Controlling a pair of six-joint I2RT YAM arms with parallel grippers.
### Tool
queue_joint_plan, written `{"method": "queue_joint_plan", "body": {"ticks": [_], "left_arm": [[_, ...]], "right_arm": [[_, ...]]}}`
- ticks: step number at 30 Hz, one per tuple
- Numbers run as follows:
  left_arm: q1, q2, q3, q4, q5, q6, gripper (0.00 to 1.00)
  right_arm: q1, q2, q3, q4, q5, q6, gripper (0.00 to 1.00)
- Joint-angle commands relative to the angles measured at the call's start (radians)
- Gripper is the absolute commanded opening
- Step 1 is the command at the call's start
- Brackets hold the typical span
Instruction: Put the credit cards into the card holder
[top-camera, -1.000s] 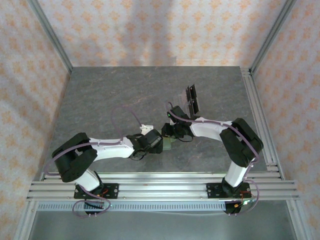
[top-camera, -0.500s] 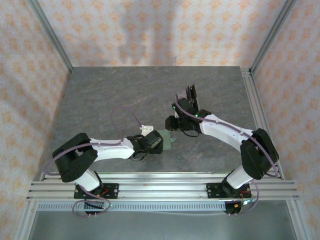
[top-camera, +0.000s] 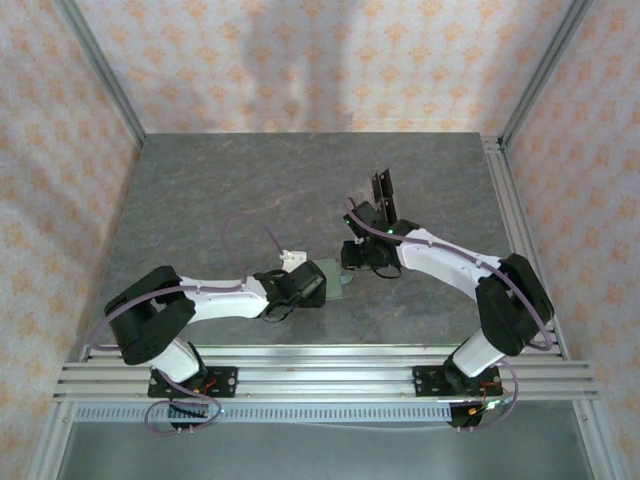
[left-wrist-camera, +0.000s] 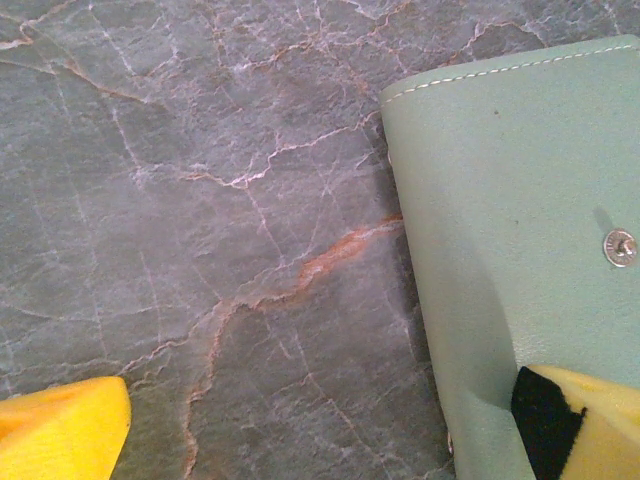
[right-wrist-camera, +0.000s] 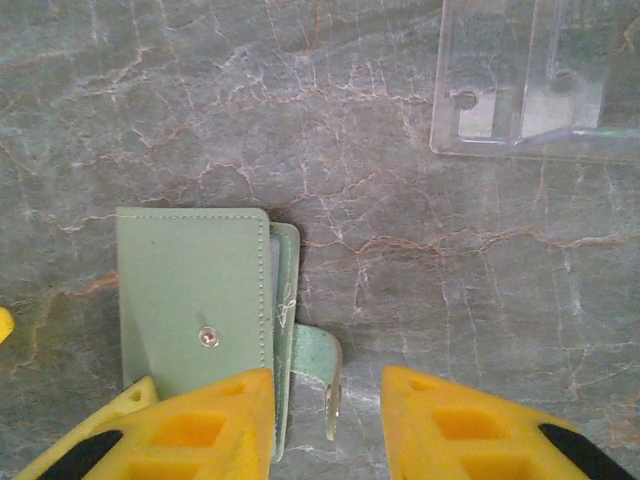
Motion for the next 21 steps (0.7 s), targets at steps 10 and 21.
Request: {"method": "queue_joint_plan", "body": {"ticks": [10, 21], "left_arm": [[-0.005, 0.037, -0.035, -0.029, -0.011, -0.015, 1.00], [-0.005, 0.038, -0.034, -0.032, -0.011, -0.015, 1.00]], "right_arm": [[-0.003, 0.063, -0.020, 0.011, -0.001, -0.014, 0.28], [-0.007, 0.083, -0.028, 0.028, -0.002, -0.011, 0.21]]}}
